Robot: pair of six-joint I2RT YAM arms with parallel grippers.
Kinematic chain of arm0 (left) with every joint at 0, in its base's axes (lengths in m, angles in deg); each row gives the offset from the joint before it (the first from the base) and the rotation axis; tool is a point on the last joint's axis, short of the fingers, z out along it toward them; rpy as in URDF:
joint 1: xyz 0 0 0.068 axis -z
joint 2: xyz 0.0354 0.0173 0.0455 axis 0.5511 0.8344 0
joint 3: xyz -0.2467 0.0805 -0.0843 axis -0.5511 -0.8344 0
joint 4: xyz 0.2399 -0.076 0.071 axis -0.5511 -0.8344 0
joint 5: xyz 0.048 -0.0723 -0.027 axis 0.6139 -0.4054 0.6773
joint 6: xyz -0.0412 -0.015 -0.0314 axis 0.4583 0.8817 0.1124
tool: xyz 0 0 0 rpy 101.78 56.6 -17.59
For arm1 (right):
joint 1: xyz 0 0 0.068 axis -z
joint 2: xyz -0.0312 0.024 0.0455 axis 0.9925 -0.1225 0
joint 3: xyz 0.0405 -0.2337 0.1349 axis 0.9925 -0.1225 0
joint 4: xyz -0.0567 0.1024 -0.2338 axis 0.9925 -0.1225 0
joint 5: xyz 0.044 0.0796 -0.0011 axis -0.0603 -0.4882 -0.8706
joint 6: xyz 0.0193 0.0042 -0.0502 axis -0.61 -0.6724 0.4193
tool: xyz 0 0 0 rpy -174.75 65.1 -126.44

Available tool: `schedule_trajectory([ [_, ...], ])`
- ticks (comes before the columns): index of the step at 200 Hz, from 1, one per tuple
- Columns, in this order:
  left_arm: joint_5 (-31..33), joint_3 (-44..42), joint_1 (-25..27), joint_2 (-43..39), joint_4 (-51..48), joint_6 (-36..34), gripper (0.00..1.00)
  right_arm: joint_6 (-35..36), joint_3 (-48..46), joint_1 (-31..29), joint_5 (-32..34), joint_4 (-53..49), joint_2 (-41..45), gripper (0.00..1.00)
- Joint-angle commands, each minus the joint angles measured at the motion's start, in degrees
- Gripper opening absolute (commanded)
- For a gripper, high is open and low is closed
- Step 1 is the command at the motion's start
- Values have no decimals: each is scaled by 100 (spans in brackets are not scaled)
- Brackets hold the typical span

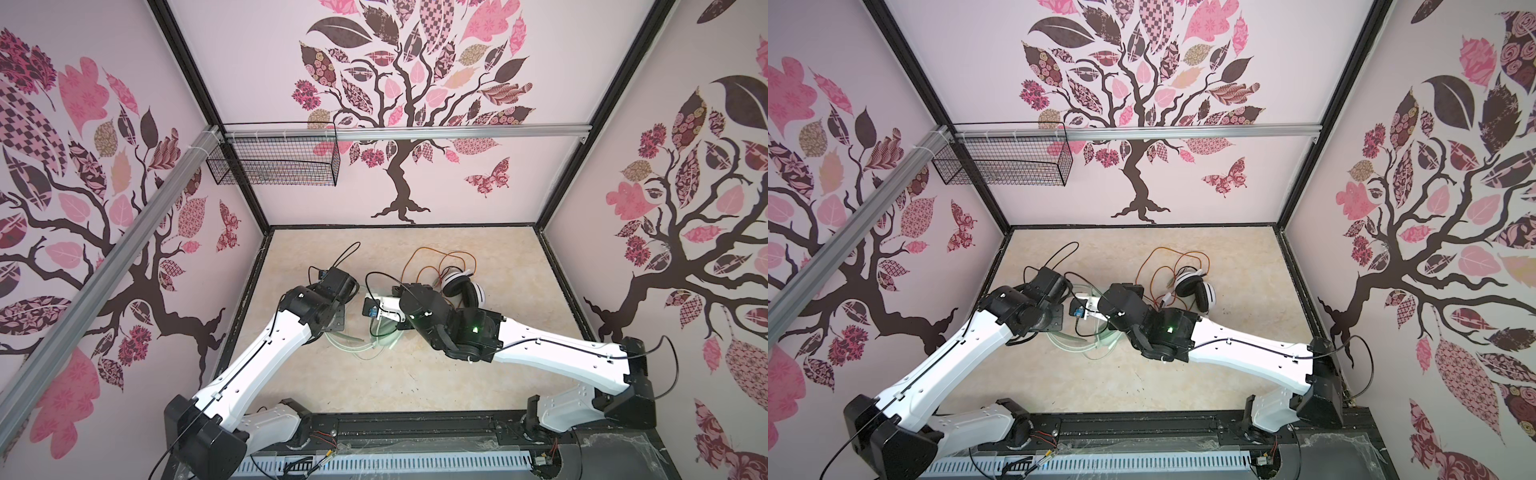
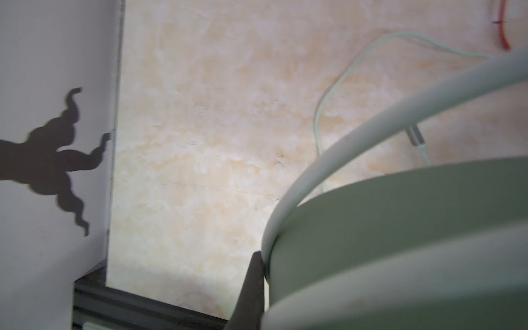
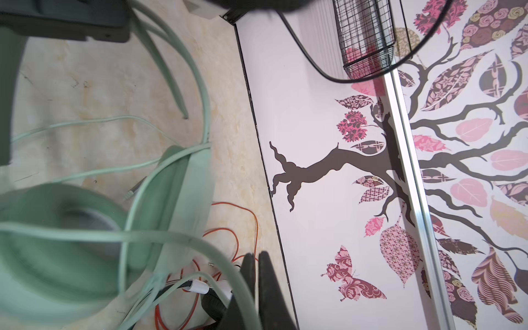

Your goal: Wrap the headphones

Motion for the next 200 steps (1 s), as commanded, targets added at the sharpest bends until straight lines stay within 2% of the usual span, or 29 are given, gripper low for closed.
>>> schedule_trajectory([
  [1,-1624,-193,35,-367,595,-480,0,-199,438,332,-1064,209,-73,0],
  [20,-2373,-200,39,-492,542,-647,0,-426,566,790,-2526,105,-129,0],
  [37,-2962,-227,46,-664,580,-788,0,-445,726,1175,-3576,-94,-290,0],
  [51,-3072,-239,53,-780,582,-830,0,-371,719,1414,-4124,-60,-354,0],
  [87,-3481,-331,52,-836,623,-832,0,-763,594,2123,-5719,317,-448,3],
  [101,-3613,-323,65,-845,647,-807,0,-783,583,2264,-6007,339,-541,13],
  [128,-3694,-271,63,-794,624,-761,0,-932,552,2525,-6336,432,-772,21],
  [138,-3790,-271,61,-743,633,-754,0,-935,506,2553,-6418,458,-827,21],
  [149,-3866,-275,62,-662,629,-760,0,-898,485,2552,-6500,413,-864,18],
  [182,-3671,-358,58,-636,591,-715,0,-1171,50,2556,-6638,778,-670,0],
  [200,-3533,-420,59,-684,616,-682,0,-1215,-94,2556,-6695,914,-559,0],
])
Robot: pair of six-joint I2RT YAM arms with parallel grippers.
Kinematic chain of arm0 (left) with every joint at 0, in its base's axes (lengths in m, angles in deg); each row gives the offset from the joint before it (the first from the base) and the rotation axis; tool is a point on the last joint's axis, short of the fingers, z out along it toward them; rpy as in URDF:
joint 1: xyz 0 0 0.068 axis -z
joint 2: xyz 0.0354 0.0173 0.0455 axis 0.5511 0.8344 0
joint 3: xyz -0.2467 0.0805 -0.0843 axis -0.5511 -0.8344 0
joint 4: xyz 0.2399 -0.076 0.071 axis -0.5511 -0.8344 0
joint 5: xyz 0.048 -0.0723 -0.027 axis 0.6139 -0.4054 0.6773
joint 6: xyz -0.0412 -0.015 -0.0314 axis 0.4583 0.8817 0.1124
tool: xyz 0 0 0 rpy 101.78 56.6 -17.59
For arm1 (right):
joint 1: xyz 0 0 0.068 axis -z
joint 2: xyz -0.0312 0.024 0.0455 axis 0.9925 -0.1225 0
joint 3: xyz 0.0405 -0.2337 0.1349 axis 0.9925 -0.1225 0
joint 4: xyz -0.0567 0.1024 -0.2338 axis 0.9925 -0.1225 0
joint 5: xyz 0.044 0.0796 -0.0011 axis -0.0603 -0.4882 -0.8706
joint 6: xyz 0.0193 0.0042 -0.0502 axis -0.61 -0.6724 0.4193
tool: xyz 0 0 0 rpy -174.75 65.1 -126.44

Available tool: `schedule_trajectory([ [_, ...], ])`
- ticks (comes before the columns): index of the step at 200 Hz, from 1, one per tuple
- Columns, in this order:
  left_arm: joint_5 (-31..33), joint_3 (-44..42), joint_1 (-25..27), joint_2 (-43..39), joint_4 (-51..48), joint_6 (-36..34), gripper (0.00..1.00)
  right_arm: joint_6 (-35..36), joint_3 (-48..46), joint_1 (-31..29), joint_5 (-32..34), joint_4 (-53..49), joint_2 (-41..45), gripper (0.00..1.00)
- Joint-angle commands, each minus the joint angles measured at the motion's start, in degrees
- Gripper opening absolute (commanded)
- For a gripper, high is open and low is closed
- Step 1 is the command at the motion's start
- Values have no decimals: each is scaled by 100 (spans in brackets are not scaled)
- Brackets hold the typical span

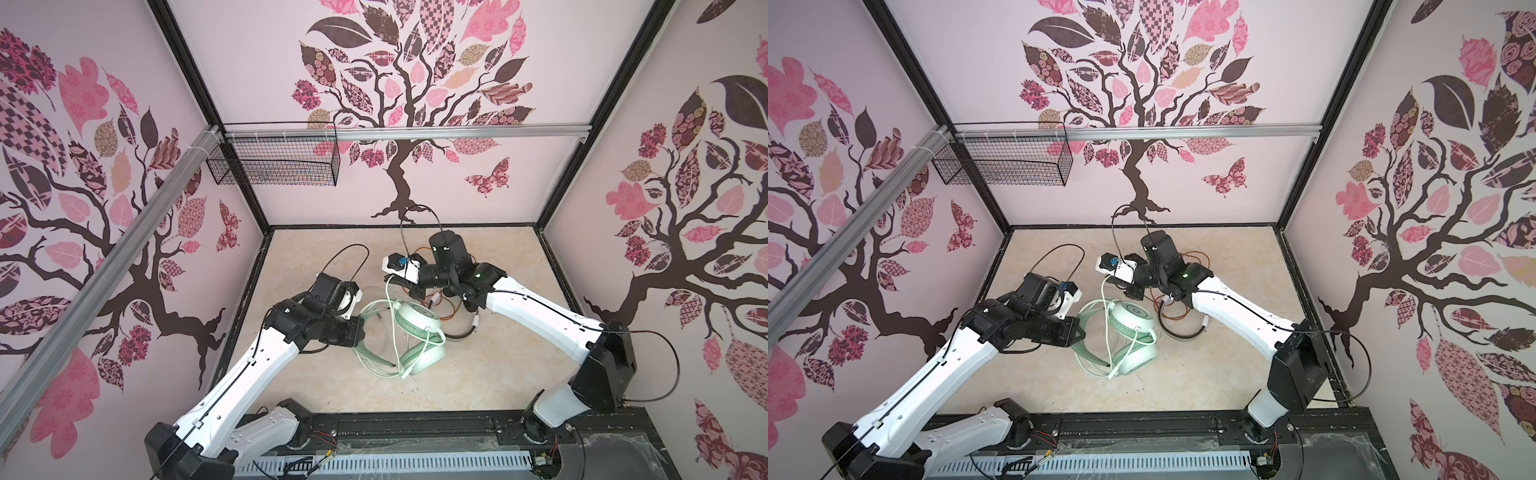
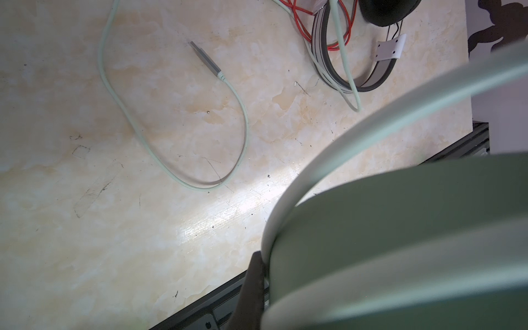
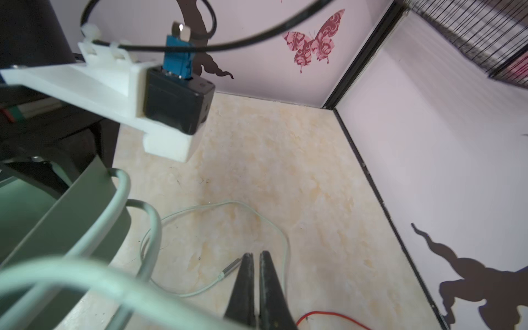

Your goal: Wrap the headphones

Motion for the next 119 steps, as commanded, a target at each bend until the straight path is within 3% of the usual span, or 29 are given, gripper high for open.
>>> schedule_trajectory([
  [1,-109,-165,23,-141,173,31,0,-201,-115,-10,-285,275,190,0],
  [51,26,-172,30,-163,81,65,0,-222,155,-7,-132,242,133,0],
  [119,357,226,31,-309,-285,83,0,-1160,-1004,405,116,1000,365,0],
])
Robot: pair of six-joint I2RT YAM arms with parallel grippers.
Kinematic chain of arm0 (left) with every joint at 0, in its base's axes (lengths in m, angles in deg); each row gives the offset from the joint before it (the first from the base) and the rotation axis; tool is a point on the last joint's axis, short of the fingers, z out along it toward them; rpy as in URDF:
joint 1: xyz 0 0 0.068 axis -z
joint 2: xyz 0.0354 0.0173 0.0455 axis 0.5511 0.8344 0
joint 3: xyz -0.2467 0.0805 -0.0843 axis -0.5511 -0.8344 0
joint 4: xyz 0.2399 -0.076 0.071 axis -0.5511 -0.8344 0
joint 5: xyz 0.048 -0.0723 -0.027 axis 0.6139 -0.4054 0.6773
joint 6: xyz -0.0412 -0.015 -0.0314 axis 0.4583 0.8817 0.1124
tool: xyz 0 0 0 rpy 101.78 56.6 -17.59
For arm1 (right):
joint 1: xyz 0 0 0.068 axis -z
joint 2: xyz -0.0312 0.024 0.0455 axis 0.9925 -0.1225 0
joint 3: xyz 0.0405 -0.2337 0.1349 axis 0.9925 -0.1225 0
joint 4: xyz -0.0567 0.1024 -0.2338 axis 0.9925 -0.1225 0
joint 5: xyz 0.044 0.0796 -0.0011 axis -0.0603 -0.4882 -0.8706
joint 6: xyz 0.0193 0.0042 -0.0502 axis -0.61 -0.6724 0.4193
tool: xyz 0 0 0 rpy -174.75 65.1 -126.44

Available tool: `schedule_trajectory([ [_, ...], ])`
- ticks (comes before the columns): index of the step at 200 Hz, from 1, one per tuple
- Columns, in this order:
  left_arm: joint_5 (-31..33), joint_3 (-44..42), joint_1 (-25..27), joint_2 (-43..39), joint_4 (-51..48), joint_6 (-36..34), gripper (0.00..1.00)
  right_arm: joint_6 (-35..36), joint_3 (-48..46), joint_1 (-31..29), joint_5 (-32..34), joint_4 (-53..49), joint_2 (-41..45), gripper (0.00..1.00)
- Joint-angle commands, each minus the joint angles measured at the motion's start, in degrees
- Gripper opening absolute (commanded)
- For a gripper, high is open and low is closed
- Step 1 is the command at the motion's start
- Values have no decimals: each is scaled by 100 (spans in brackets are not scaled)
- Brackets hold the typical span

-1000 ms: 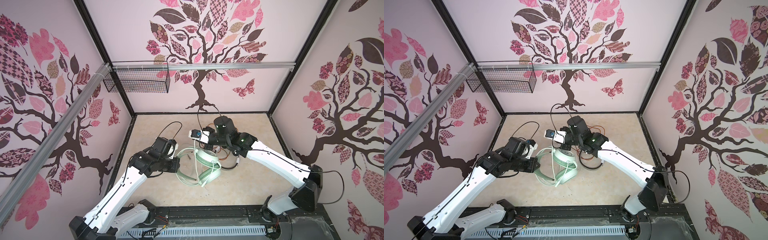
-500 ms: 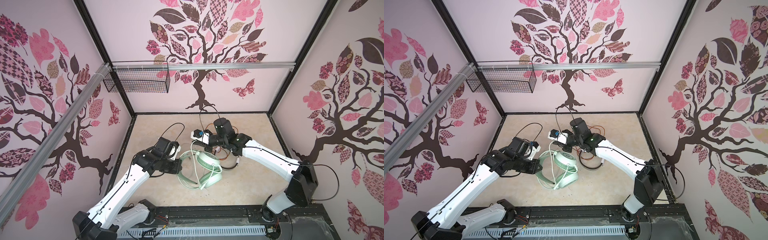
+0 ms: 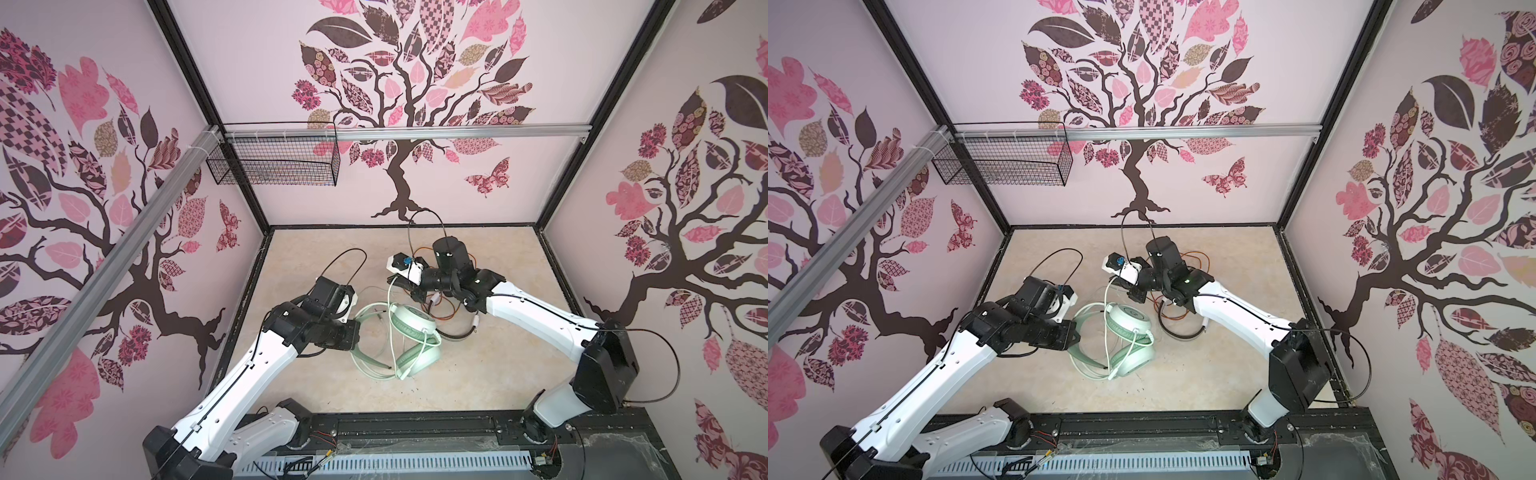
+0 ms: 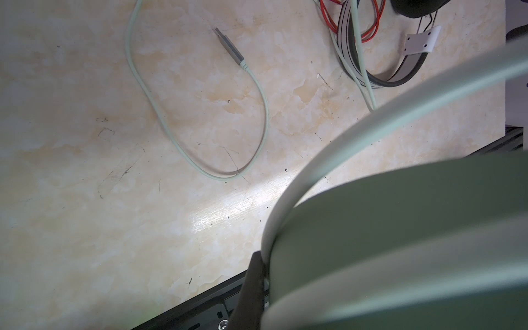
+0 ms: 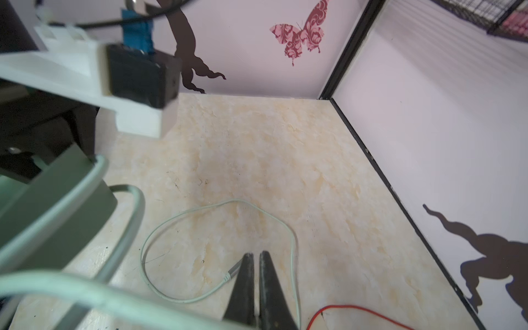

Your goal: Wrap the headphones

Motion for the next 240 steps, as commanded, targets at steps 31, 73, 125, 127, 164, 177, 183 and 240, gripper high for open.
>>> schedule_trajectory([
  [31,470,984,23,-97,-407,73,0,-794,-1075,124,-592,628,453,46],
  [73,1491,2608,-114,648,-784,76,0,-2172,-2963,124,-1316,2196,1550,92],
  [125,1467,3430,-399,1104,-326,235,0,-4659,-4354,131,766,2288,3693,100],
  [127,1477,3452,-406,1116,-322,236,0,-4762,-4330,125,912,2180,3750,100],
  [164,1591,3591,-506,1364,-224,208,0,-5878,-3631,132,2164,611,3940,100],
  [177,1534,3527,-506,1369,-155,250,0,-5959,-3531,125,2310,440,3965,100],
  [183,1506,3507,-506,1357,-128,263,0,-5937,-3527,116,2335,430,4011,100],
  [240,1371,3316,-497,1333,-131,319,0,-5180,-3924,-197,2870,932,4581,100],
])
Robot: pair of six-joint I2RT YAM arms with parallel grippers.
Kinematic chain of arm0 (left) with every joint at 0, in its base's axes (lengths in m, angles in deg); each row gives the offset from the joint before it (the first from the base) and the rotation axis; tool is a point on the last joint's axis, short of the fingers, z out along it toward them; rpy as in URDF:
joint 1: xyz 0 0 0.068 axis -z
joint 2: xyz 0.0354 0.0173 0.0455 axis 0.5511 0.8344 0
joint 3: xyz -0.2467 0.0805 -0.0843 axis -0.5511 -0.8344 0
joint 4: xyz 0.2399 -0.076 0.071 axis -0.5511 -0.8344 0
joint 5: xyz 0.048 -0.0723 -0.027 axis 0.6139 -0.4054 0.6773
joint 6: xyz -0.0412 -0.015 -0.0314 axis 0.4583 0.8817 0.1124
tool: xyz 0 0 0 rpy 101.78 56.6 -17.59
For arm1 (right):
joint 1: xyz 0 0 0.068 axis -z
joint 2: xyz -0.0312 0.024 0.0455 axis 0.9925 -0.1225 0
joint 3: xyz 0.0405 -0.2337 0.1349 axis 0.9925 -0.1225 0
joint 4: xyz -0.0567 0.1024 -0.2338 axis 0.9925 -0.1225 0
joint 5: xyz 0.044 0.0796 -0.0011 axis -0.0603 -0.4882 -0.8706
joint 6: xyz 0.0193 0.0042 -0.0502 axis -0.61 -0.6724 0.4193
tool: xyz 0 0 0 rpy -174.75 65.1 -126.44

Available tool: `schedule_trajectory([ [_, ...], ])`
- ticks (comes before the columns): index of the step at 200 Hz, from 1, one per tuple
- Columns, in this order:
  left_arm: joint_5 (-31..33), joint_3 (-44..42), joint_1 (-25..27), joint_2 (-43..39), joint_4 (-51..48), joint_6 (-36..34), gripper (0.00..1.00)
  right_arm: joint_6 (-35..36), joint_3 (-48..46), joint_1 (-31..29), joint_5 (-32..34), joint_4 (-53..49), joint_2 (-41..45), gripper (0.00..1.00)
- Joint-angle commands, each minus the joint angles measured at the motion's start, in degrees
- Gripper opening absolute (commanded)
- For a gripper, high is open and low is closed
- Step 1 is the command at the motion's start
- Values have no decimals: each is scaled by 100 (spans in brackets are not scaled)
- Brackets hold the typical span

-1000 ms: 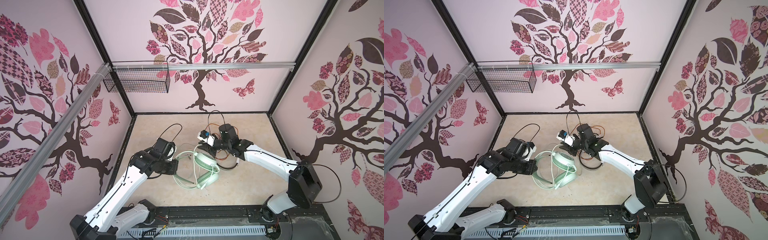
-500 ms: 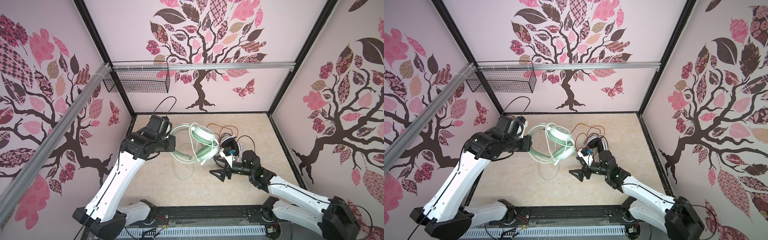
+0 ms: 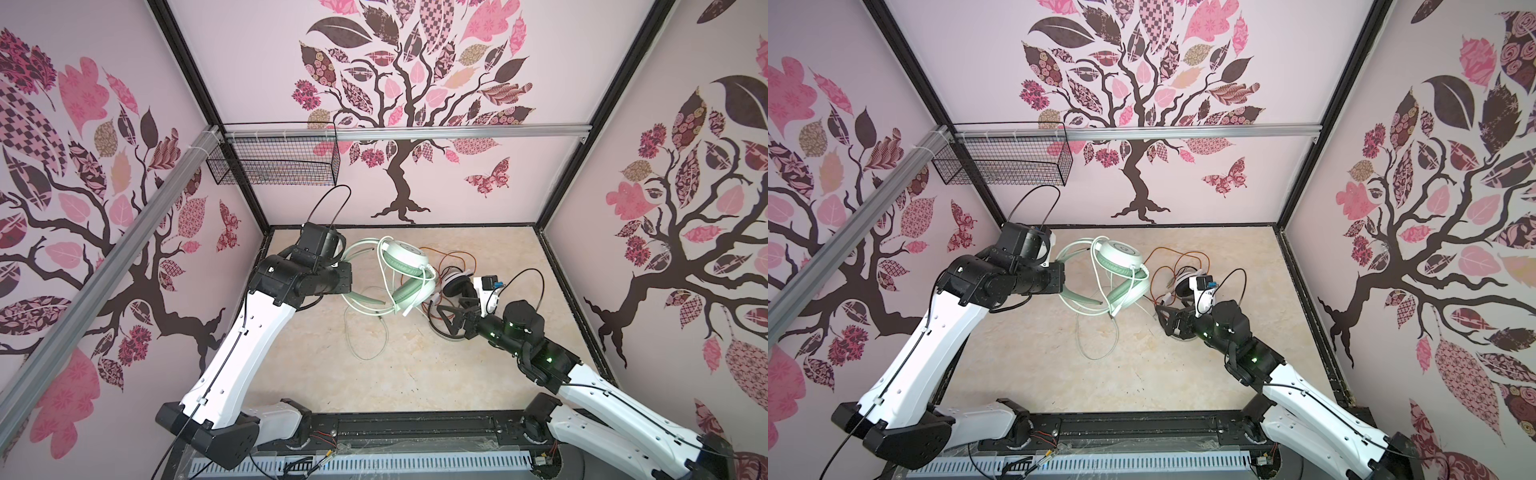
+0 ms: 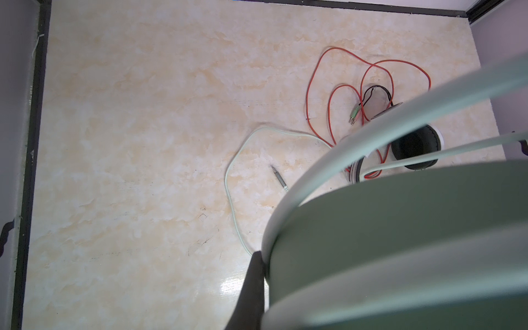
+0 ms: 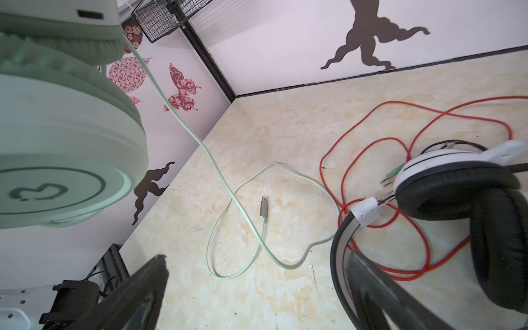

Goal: Wrap the headphones
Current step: 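Draw the right gripper back and down toward the loose cable near its plug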

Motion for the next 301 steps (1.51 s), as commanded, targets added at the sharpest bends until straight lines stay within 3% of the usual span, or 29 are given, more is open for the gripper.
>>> schedule_trajectory([
  [1,-258,61,-7,-102,426,183,0,386,-2,-112,323,72,47,100],
  [38,-275,-3,-3,-44,476,216,0,605,-111,-116,-129,470,-216,100],
  [103,-278,131,-1,151,487,167,0,794,35,-113,-38,673,-589,100],
  [185,-94,1109,-105,464,30,37,0,648,15,-113,-104,1100,-1261,100],
  [238,114,1757,-244,738,-160,54,0,930,-142,-110,-623,1274,-1729,100],
  [261,483,2117,-253,863,-254,21,0,812,-496,-109,-619,1844,-1786,100],
  [285,1108,2085,-269,867,-168,1,0,757,-27,97,-1039,1316,-2418,100],
  [301,1582,1925,-320,829,-21,16,0,534,192,106,-872,1176,-2807,100],
])
